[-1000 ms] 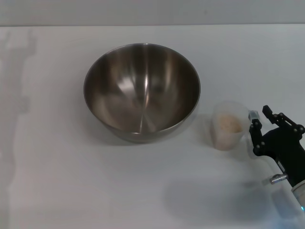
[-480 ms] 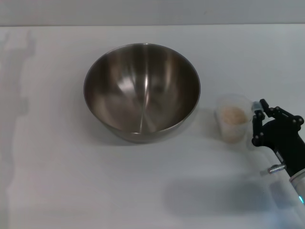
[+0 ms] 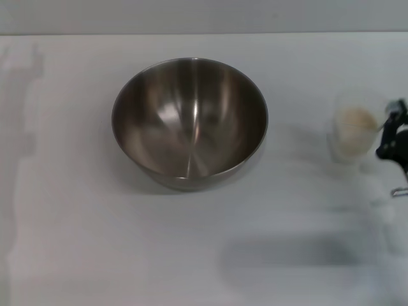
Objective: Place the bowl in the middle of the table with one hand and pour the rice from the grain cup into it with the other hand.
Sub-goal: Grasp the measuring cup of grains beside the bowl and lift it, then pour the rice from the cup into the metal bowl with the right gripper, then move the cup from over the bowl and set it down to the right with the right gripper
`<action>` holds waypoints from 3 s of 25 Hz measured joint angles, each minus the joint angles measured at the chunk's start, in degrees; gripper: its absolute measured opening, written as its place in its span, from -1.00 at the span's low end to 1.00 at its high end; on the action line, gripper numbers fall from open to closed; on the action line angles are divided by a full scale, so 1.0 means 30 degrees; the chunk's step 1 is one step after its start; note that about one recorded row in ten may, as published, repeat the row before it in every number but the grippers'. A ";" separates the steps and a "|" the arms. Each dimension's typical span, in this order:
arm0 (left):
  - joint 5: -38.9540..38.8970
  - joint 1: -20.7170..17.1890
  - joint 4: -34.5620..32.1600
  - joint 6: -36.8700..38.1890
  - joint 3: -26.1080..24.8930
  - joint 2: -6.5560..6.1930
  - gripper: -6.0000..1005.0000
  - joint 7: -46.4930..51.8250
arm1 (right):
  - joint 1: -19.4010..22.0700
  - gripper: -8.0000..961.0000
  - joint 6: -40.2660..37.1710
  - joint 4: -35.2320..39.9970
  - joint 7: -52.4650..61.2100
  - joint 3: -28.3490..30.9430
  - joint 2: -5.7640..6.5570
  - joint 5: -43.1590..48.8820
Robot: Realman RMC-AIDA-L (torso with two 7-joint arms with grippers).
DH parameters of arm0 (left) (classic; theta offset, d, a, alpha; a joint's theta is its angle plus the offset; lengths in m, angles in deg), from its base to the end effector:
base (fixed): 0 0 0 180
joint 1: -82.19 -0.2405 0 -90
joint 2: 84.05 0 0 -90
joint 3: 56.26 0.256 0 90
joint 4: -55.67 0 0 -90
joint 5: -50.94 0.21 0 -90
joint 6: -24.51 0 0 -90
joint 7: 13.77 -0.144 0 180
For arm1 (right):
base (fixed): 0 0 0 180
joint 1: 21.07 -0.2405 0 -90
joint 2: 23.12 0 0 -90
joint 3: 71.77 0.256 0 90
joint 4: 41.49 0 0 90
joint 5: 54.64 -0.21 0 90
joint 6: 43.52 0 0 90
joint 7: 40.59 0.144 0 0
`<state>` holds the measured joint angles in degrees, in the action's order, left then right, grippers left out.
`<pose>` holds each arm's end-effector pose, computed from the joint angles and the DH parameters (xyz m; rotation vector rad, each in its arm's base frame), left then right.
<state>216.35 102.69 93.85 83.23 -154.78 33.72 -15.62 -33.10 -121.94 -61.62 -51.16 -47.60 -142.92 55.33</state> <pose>-0.2757 0.3829 0.1137 -1.2176 -0.2017 -0.7719 0.3274 0.2468 -0.0438 -1.5610 0.4268 0.6216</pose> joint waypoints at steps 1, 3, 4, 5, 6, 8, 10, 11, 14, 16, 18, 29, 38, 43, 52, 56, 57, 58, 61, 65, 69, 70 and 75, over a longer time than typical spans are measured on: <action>0.0001 -0.0001 -0.0032 0.0000 -0.0003 0.0000 0.26 0.0000 | -0.0192 -0.90 -0.0557 0.0036 -0.0022 0.0368 -0.0002 -0.0001; 0.0000 -0.0005 -0.0058 0.0008 -0.0004 0.0001 0.26 0.0000 | -0.0703 -0.91 -0.1492 0.0146 -0.0168 0.1108 0.0010 -0.0006; 0.0000 -0.0005 -0.0058 0.0008 -0.0004 0.0001 0.26 0.0000 | -0.1069 -0.91 -0.1844 0.0301 -0.0217 0.1446 0.0028 -0.0007; 0.0000 -0.0005 -0.0058 0.0008 -0.0004 0.0001 0.27 0.0000 | -0.1461 -0.91 -0.2163 0.0465 -0.0251 0.1690 0.0054 -0.0007; 0.0002 -0.0010 -0.0079 0.0086 0.0023 0.0022 0.27 0.0000 | -0.2065 -0.91 -0.2496 0.0882 -0.0265 0.1844 0.0065 -0.0003; 0.0002 -0.0010 -0.0079 0.0086 0.0023 0.0022 0.27 0.0000 | -0.3057 -0.92 -0.2945 0.1594 -0.0362 0.1874 0.0070 0.0077; -0.0001 -0.0010 -0.0079 0.0220 0.0091 0.0025 0.27 0.0002 | -0.4107 -0.92 -0.3225 0.2293 -0.0970 0.1764 0.0080 0.0357; -0.0001 -0.0010 -0.0079 0.0220 0.0091 0.0025 0.27 0.0002 | -0.4610 -0.92 -0.3259 0.2534 -0.1693 0.1737 0.0103 0.0678; -0.0001 -0.0010 -0.0078 0.0477 0.0168 0.0048 0.27 0.0152 | -0.5756 -0.92 -0.3273 0.3027 -0.3790 0.1726 0.0161 0.1843; -0.0001 -0.0010 -0.0078 0.0477 0.0168 0.0048 0.27 0.0152 | -0.6514 -0.92 -0.3163 0.3338 -0.5670 0.1724 0.0179 0.2757; 0.0001 -0.0010 -0.0077 0.0821 0.0173 0.0081 0.27 0.0231 | -0.7145 -0.92 -0.2828 0.3532 -0.7660 0.1725 0.0181 0.3675; 0.0003 -0.0030 -0.0315 0.1337 0.0205 0.0221 0.28 0.0325 | -0.9523 -0.92 0.0260 0.3720 -1.8757 0.1727 0.0176 0.8181; 0.0001 -0.0125 -0.0337 0.1499 0.0403 0.0216 0.29 0.0616 | -1.0728 -0.92 0.0966 0.4490 -2.3078 0.1392 0.0355 1.0577; 0.0002 -0.0127 -0.0320 0.1501 0.0408 0.0194 0.29 0.0616 | -1.1392 -0.92 0.0993 0.5081 -2.3631 -0.0086 0.0469 1.0689; 0.0001 -0.0034 -0.0398 0.1394 0.0302 0.0142 0.30 0.0616 | -1.2022 -0.92 0.0840 0.5667 -2.4781 -0.1593 0.0681 1.0686; 0.0002 0.0045 -0.0526 0.1331 0.0291 0.0137 0.30 0.0615 | -1.2162 -0.92 0.0325 0.6051 -2.5577 -0.1975 0.0574 1.0680; 0.0002 0.0045 -0.0526 0.1331 0.0291 0.0137 0.30 0.0615 | -1.2182 -0.92 0.0246 0.6074 -2.5764 -0.1978 0.0569 1.0680; 0.0002 0.0050 -0.0533 0.1301 0.0271 0.0119 0.30 0.0615 | -1.2220 -0.92 0.0169 0.6083 -2.5954 -0.1979 0.0566 1.0679; 0.0002 0.0068 -0.0538 0.1296 0.0260 0.0095 0.30 0.0615 | -1.2254 -0.92 0.0032 0.6100 -2.6202 -0.1987 0.0553 1.0657; 0.0001 0.0110 -0.0539 0.1285 0.0260 0.0088 0.31 0.0615 | -1.2063 -0.92 -0.0524 0.6028 -2.5983 -0.1612 0.0406 1.0125; 0.0005 0.0102 -0.0580 0.1285 0.0273 0.0097 0.31 0.0614 | -1.1336 -0.92 -0.1896 0.4776 -2.2814 -0.0752 0.0292 0.7538; 0.0003 0.0095 -0.0624 0.1288 0.0281 0.0099 0.31 0.0614 | -1.1094 -0.92 -0.2178 0.4322 -2.1542 -0.0441 0.0284 0.6859; 0.0001 0.0088 -0.0815 0.1414 0.0322 0.0106 0.31 0.0615 | -0.9452 -0.93 -0.2454 0.1899 -1.5454 0.1912 0.0114 0.4941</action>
<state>216.35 102.96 91.40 87.47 -153.81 34.04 -13.77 -61.46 -129.30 -55.92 -97.52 -41.86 -142.58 70.15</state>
